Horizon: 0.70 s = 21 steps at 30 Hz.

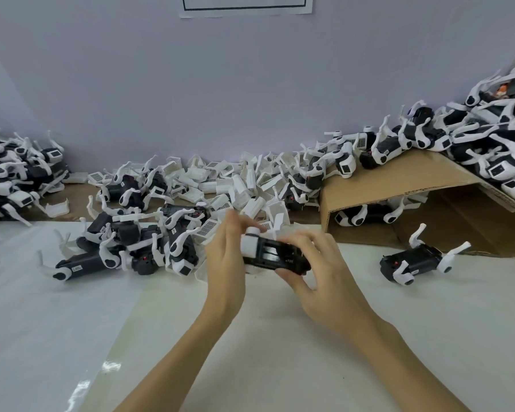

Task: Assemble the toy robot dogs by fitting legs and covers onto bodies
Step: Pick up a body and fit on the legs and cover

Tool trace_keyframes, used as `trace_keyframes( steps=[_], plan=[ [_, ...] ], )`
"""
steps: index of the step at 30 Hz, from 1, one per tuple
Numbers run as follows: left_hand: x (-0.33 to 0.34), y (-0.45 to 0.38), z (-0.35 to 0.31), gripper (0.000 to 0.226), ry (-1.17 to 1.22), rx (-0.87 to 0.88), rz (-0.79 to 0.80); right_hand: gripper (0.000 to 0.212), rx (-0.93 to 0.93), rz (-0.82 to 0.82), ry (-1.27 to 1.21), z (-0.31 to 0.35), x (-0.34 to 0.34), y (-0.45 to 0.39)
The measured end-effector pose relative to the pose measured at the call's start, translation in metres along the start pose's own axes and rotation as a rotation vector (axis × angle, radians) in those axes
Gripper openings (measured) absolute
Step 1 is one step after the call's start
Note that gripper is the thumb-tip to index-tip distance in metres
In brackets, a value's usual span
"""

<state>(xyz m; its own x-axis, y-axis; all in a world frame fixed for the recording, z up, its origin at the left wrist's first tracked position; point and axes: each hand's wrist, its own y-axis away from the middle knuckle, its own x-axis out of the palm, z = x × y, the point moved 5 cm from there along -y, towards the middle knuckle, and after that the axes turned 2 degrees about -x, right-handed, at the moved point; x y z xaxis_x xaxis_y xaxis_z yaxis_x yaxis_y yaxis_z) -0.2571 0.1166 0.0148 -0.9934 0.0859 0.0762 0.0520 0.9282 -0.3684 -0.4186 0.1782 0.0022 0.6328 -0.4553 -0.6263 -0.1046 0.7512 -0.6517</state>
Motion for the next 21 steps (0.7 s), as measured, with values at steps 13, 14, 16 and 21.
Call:
trace_keyframes(
  steps=[13,14,16,21],
  plan=[
    [-0.036,-0.019,-0.004,0.074,0.449,-0.123,-0.142,0.060,-0.011,-0.020,0.071,0.021,0.011,0.000],
    [-0.034,-0.018,-0.006,0.075,0.449,-0.105,-0.119,0.063,0.008,-0.029,0.049,0.019,0.011,0.001],
    [-0.029,-0.016,-0.008,0.076,0.486,-0.089,-0.065,0.071,0.021,-0.061,0.008,0.016,0.009,0.001],
    [-0.020,-0.012,-0.007,0.079,0.718,-0.176,0.034,0.083,-0.052,-0.131,0.077,0.016,0.002,-0.001]
  ],
)
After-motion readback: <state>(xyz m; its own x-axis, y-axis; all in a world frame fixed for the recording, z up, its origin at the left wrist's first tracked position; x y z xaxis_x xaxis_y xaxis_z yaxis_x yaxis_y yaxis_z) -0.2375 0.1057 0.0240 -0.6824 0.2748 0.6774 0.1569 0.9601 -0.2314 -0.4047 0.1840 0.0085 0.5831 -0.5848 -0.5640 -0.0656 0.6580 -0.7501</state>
